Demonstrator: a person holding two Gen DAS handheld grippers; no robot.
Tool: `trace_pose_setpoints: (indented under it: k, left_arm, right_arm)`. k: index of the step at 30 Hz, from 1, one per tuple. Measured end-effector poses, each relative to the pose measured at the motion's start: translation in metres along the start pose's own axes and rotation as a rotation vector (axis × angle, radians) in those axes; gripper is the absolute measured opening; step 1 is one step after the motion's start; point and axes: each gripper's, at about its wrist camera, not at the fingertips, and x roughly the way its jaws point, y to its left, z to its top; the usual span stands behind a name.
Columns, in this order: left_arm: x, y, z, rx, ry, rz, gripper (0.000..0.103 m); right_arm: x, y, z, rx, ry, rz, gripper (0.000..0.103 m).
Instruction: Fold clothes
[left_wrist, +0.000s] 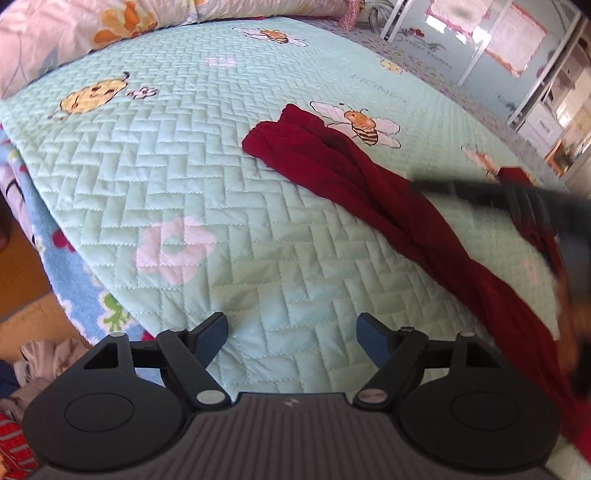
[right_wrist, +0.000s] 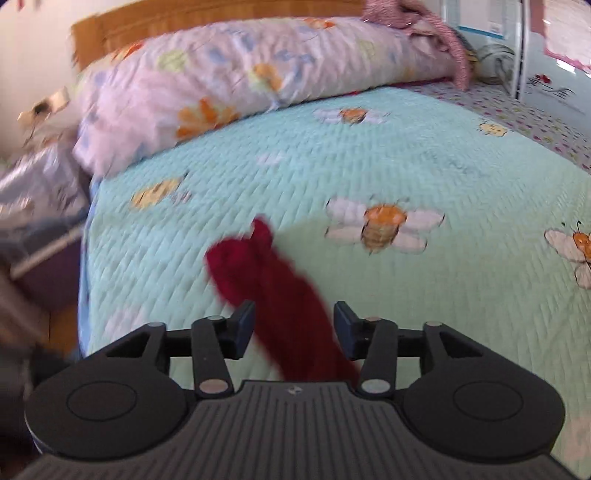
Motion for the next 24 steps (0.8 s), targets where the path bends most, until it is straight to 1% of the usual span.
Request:
trace_pose_setpoints:
  k: [1, 2, 3, 4, 5, 6, 8, 9, 11, 13, 14, 15, 17, 21, 24]
  left_arm:
    - [0.001, -0.004, 0.000, 0.014, 0.004, 0.014, 0.086]
    - [0.003, -0.008, 0.001, 0.027, 0.006, 0.029, 0.088]
    - [0.005, -0.012, 0.001, 0.039, 0.007, 0.044, 0.092]
    - [0.007, -0.016, 0.001, 0.051, 0.008, 0.057, 0.095]
    - [0.009, -0.019, 0.000, 0.062, 0.009, 0.069, 0.097]
    - [0.011, -0.022, -0.001, 0.074, 0.009, 0.080, 0.101]
    - [0.015, -0.028, -0.002, 0.099, 0.010, 0.103, 0.103]
    - [0.016, -0.030, -0.002, 0.107, 0.012, 0.113, 0.103]
    - [0.017, -0.031, -0.001, 0.112, 0.015, 0.121, 0.103]
    - [0.018, -0.029, 0.001, 0.105, 0.018, 0.118, 0.103]
    - [0.018, -0.029, 0.002, 0.101, 0.019, 0.118, 0.103]
    - [0.019, -0.030, 0.003, 0.101, 0.020, 0.122, 0.103]
    - [0.020, -0.034, 0.003, 0.106, 0.021, 0.139, 0.103]
    - [0.023, -0.040, 0.002, 0.123, 0.020, 0.173, 0.103]
    - [0.024, -0.042, 0.003, 0.132, 0.016, 0.183, 0.103]
  right_arm:
    - [-0.004, 0.004, -0.012, -0.022, 0.020, -0.002, 0.052]
    - [0.002, -0.001, -0.020, -0.009, 0.056, -0.025, 0.052]
    - [0.014, -0.012, -0.024, 0.025, 0.102, -0.059, 0.052]
    - [0.024, -0.027, -0.027, 0.080, 0.125, -0.074, 0.052]
    - [0.028, -0.042, -0.027, 0.148, 0.115, -0.064, 0.052]
    - [0.026, -0.048, -0.024, 0.188, 0.101, -0.061, 0.052]
    - [0.018, -0.052, -0.015, 0.237, 0.085, -0.075, 0.052]
    - [0.009, -0.050, -0.013, 0.246, 0.063, -0.064, 0.052]
    - [0.003, -0.053, -0.022, 0.273, 0.058, -0.059, 0.053]
    - [0.000, -0.058, -0.034, 0.307, 0.065, -0.060, 0.058]
    - [-0.001, -0.061, -0.039, 0.324, 0.068, -0.061, 0.063]
    - [-0.003, -0.064, -0.045, 0.341, 0.071, -0.062, 0.066]
    - [-0.005, -0.069, -0.057, 0.375, 0.078, -0.064, 0.064]
    - [-0.024, -0.056, -0.053, 0.347, 0.042, -0.027, 0.064]
    - [-0.039, -0.045, -0.048, 0.319, 0.011, 0.003, 0.065]
